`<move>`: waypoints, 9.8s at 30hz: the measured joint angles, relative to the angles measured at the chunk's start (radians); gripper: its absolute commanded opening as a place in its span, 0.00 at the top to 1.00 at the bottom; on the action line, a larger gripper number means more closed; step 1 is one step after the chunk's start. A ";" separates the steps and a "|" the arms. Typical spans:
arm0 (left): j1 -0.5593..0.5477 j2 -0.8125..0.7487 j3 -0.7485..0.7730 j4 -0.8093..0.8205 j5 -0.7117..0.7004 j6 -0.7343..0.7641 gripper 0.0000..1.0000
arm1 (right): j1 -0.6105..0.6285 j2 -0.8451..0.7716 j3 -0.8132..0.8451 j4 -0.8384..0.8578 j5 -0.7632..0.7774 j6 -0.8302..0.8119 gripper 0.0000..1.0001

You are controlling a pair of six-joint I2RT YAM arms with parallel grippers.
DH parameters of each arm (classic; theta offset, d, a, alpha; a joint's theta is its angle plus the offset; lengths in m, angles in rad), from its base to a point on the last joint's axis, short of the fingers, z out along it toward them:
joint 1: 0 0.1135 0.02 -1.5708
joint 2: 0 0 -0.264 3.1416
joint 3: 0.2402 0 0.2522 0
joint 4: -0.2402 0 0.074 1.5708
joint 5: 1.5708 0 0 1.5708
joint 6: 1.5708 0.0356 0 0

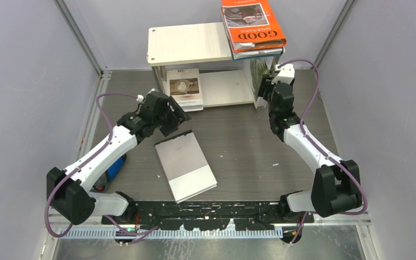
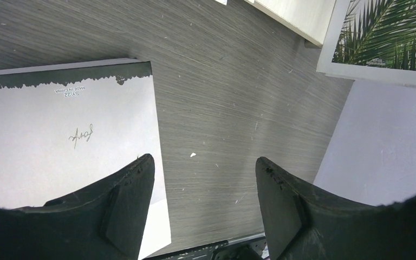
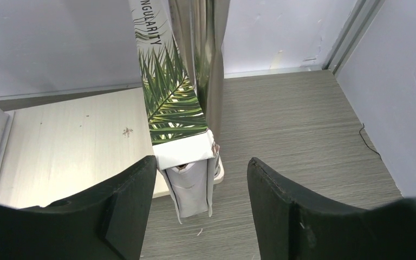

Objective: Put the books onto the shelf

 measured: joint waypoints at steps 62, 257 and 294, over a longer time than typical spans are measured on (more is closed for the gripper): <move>0.032 -0.461 -0.489 -0.187 -0.013 -0.213 0.28 | 0.525 -0.294 -0.212 -0.591 -0.266 0.508 0.40; -0.301 -0.341 -0.545 0.373 -0.291 -0.274 0.76 | 0.375 -0.112 -0.473 -0.171 -0.694 1.085 0.41; -0.441 -0.256 -0.200 -0.249 -0.574 -0.391 0.77 | 0.514 -0.377 -0.118 -0.814 -0.308 0.443 0.35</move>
